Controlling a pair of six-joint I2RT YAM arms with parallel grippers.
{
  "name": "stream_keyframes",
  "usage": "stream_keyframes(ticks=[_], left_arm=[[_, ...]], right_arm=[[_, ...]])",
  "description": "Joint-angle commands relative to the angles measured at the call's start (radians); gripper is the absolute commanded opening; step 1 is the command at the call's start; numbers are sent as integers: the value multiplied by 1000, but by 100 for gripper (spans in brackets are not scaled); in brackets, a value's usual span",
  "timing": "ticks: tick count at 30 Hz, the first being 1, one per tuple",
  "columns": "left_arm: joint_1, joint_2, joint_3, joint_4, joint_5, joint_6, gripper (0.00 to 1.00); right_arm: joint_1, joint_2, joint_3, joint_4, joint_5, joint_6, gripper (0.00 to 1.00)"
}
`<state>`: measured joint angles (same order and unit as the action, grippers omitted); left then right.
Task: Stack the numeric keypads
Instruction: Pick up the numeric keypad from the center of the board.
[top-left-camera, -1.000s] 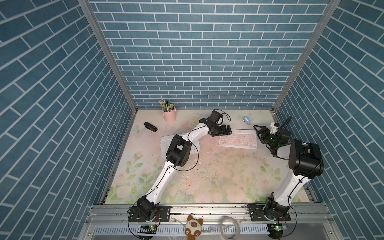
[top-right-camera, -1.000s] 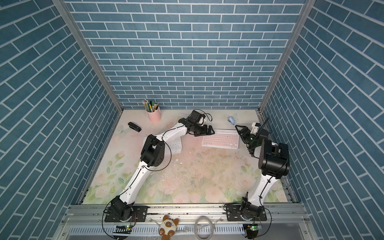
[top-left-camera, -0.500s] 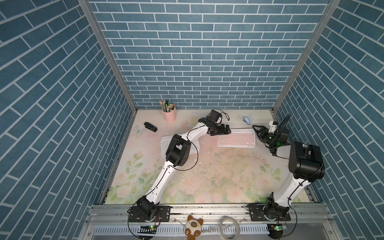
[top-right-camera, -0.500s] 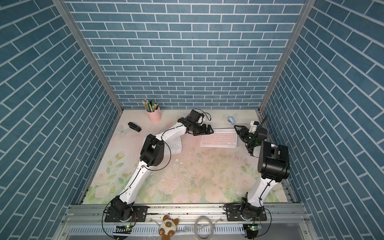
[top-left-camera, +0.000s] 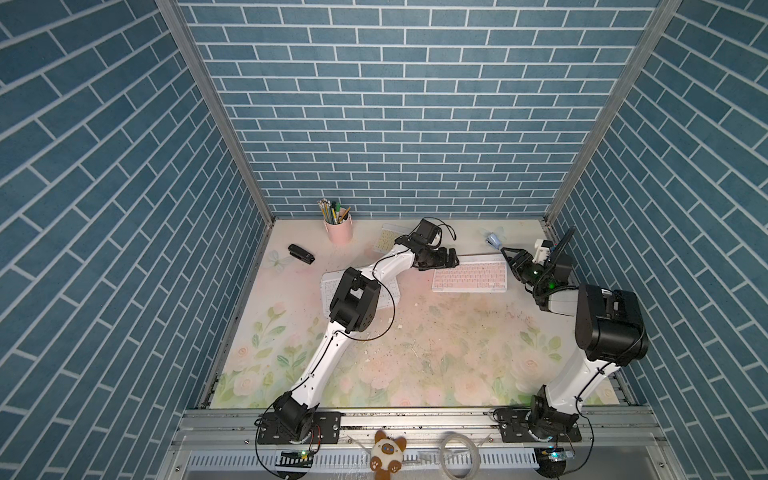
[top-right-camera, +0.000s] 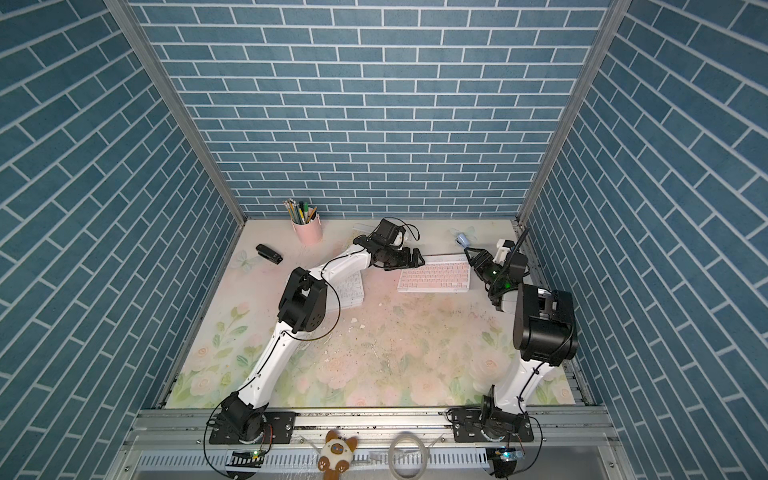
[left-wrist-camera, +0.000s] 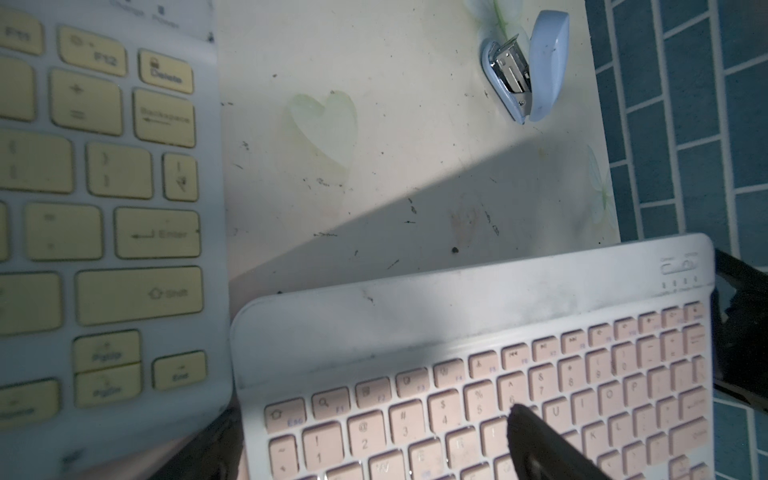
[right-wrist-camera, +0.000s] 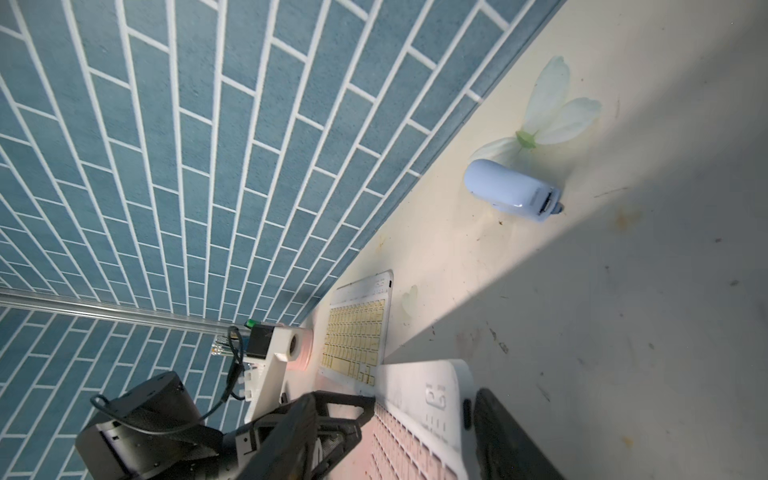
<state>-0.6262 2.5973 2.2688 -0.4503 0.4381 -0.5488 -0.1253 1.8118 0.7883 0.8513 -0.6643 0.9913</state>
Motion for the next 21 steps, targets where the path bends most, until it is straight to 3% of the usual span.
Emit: stream_keyframes(ticks=[1,9,14,18,21], left_arm=[[-33,26,-63,-15,65,-22,100],[-35,0,-119,37,72,-44,100],[-36,-10,-124,47,74,-46,99],[-37,-20,-136,51,77,-47,100],[-36,-26,-141,60,82,-52,100]], right_arm=[[81,19,-7,86,-58,171,61],[150,30,-8,190,58,300,63],[174,9,-3,125,105,284,61],[174,-46,-10,-7,125,205,50],[170,-108,-6,-164,152,127,30]])
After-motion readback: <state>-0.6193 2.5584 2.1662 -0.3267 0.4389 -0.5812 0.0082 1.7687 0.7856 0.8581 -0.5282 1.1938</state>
